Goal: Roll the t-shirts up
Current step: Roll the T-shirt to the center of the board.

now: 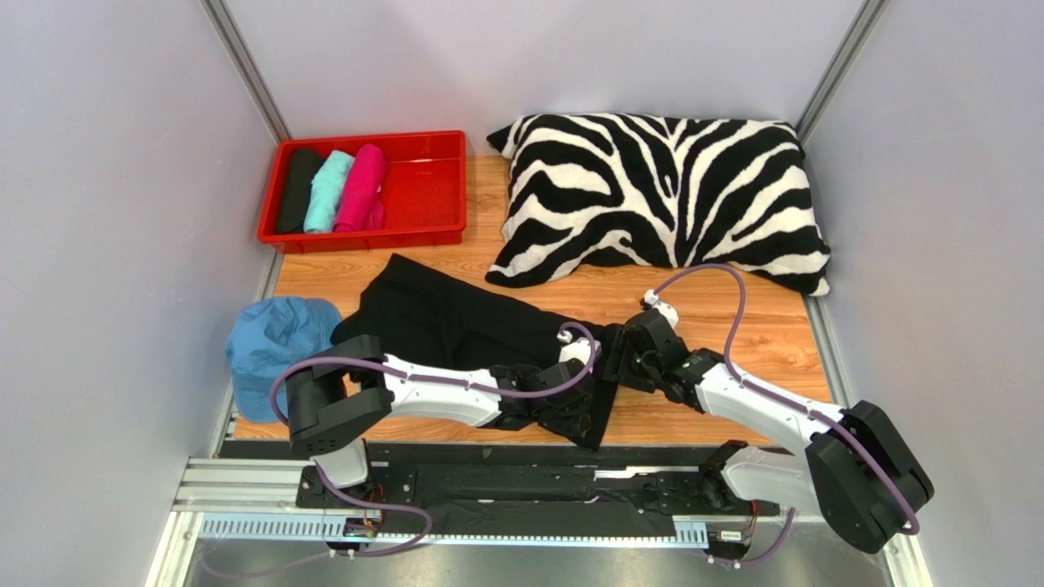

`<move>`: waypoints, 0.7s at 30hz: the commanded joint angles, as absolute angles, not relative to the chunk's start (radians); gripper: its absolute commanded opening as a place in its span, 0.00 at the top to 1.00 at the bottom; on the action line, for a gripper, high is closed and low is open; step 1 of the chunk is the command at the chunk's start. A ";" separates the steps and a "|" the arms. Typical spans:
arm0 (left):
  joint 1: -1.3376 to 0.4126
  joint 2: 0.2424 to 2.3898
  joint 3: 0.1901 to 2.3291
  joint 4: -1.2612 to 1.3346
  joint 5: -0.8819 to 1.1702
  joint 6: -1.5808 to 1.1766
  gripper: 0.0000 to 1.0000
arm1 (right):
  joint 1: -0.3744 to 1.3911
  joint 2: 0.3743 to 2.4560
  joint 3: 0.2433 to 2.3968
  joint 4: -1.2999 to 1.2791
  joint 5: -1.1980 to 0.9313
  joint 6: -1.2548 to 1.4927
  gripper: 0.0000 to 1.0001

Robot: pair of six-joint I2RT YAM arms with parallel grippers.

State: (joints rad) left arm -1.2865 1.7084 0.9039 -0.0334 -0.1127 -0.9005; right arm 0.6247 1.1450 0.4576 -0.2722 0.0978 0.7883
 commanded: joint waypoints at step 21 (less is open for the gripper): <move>-1.264 1.746 1.112 -0.127 -0.259 -0.745 0.52 | 0.635 1.239 0.529 -0.302 0.077 0.781 0.47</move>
State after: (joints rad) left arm -1.2621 1.7103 1.0874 -0.1551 -0.2443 -0.7788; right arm 0.6281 1.2209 0.5053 -0.2802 0.0837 0.7849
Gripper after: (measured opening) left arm 0.479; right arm 0.537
